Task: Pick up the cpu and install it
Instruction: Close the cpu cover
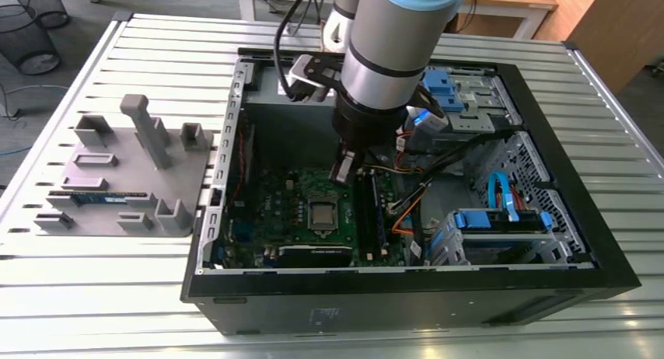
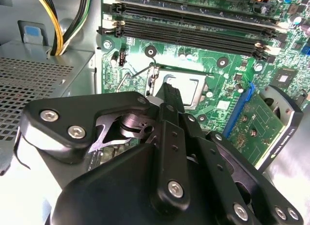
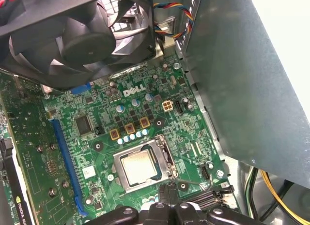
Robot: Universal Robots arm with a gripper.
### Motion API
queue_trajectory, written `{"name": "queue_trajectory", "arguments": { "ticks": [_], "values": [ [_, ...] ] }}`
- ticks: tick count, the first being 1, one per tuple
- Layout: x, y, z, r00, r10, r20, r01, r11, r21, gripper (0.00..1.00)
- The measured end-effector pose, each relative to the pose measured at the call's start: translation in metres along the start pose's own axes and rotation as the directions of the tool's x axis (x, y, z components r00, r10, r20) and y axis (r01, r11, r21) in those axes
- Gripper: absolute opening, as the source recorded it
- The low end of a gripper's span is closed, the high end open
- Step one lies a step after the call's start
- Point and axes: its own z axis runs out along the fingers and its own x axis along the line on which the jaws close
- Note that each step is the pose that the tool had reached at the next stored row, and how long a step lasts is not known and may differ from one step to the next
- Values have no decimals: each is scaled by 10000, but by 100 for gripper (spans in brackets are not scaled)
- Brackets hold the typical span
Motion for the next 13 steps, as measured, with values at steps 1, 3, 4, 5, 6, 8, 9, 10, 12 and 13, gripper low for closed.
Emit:
{"name": "queue_trajectory", "arguments": {
  "ticks": [1, 3, 4, 5, 6, 8, 9, 10, 12, 13],
  "values": [
    [6, 9, 4, 10000, -1, 4, 1, 10000, 13, 11],
    [19, 30, 17, 10000, -15, 23, 14, 10000, 63, 11],
    [28, 41, 24, 10000, -25, 33, 25, 10000, 93, 11],
    [36, 52, 31, 10000, -34, 41, 34, 9999, 121, 11],
    [44, 58, 39, 10000, -46, 50, 46, 9999, 142, 11],
    [63, 59, 54, 9999, -88, 55, 87, 9998, 168, 11],
    [73, 56, 61, 9999, -112, 56, 111, 9998, 175, 11],
    [83, 54, 67, 9999, -136, 56, 135, 9997, 182, 11],
    [93, 53, 73, 9998, -165, 61, 163, 9997, 198, 11],
    [94, 53, 74, 9998, -167, 61, 166, 9997, 200, 11]
  ]
}}
